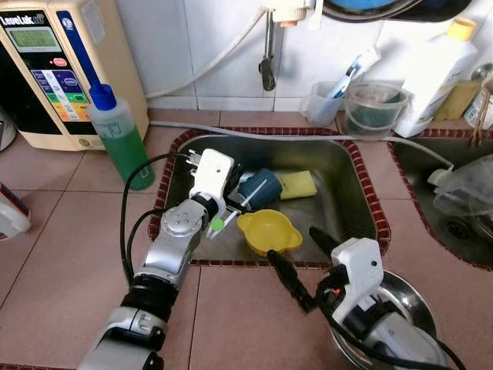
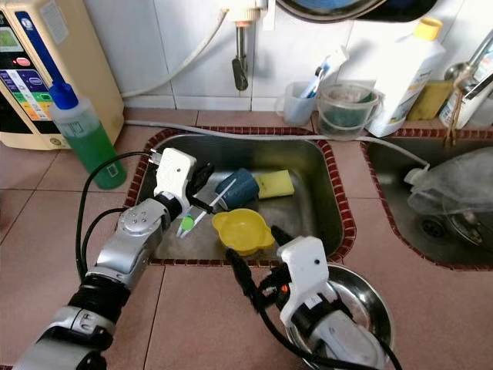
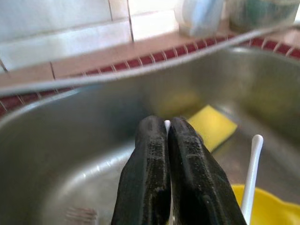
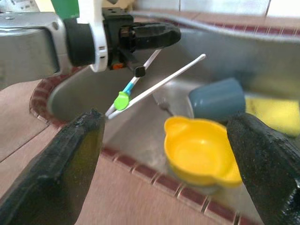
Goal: Kitchen organization
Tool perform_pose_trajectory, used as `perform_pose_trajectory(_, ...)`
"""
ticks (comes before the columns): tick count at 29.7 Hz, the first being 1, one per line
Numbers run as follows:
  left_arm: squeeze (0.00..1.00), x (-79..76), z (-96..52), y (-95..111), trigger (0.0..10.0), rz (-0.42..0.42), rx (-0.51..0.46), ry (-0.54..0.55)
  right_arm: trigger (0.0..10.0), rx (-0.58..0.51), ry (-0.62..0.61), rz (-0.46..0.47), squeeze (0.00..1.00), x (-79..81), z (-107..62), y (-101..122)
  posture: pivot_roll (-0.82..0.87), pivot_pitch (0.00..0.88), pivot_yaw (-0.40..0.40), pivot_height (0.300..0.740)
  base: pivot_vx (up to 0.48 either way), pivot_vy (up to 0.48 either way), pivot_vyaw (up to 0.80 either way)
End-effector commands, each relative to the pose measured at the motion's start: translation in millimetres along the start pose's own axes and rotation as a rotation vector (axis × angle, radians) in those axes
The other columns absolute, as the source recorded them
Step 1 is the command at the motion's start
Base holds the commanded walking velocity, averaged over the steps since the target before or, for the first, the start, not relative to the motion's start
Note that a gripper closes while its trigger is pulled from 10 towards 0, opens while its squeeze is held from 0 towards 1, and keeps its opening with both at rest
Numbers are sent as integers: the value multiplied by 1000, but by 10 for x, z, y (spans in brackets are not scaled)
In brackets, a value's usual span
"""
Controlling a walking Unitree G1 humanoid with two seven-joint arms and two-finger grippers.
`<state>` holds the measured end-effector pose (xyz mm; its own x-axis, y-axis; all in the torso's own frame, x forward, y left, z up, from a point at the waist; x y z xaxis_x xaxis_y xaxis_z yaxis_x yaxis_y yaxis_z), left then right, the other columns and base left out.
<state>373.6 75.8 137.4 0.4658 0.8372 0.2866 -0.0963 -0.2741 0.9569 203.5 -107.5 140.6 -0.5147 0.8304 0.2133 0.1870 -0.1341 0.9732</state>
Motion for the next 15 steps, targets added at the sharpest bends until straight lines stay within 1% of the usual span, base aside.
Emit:
perform_pose_trajectory(1, 0, 86, 36, 13, 10000, 15, 4, 6, 10000, -5, 6, -3, 0, 26, -54, 57, -231, 178, 50, 740, 0, 0, 0)
perform_pose_trajectory(3, 0, 106, 42, 5, 10000, 16, 9, 11, 10000, -3, 7, -3, 0, 27, -60, 58, -231, 178, 50, 740, 0, 0, 0)
perform_pose_trajectory(5, 0, 128, 47, -8, 10000, -8, 4, -2, 10000, 5, 7, -6, 0, 27, -72, 56, -230, 177, 51, 740, 0, 0, 0)
perform_pose_trajectory(7, 0, 176, 45, -21, 10000, 14, 12, 13, 10000, 10, 6, -9, 0, 19, -76, 51, -227, 179, 49, 740, 0, 0, 0)
perform_pose_trajectory(8, 247, 188, 46, -28, 10000, 10, 13, 11, 10000, 12, 5, -9, 0, 15, -75, 52, -227, 179, 49, 740, 0, 0, 0)
perform_pose_trajectory(9, 749, 204, 46, -35, 10000, 7, 16, 13, 10000, 12, 2, -9, 0, 8, -71, 54, -227, 179, 49, 740, 0, 0, 0)
perform_pose_trajectory(10, 1000, 231, 48, -46, 10000, -6, 18, 14, 10000, 11, 1, -10, 0, 0, -62, 60, -222, 180, 47, 740, 0, 0, 0)
perform_pose_trajectory(13, 1000, 249, 38, -33, 10000, -40, -2, 0, 10000, 7, 5, -11, 0, 0, -45, 76, -218, 182, 45, 740, 0, 0, 0)
perform_pose_trajectory(15, 1000, 257, 40, -34, 10000, -44, -6, 0, 10000, 5, 7, -12, 0, -4, -36, 87, -215, 182, 45, 740, 0, 0, 0)
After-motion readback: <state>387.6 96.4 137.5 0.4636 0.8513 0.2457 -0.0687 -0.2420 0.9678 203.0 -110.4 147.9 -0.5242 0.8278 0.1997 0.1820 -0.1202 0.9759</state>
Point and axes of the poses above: a point about 5 cm out from each wrist's last joint towards the gripper, its own z axis pointing out of the wrist towards the gripper, its own y axis along the axis of the wrist's last joint, x = y × z, the point moved 2 cm from there along z, pointing out of the wrist towards the gripper, and after that the axes turned 9 degrees about z, right-handed, at the moved point
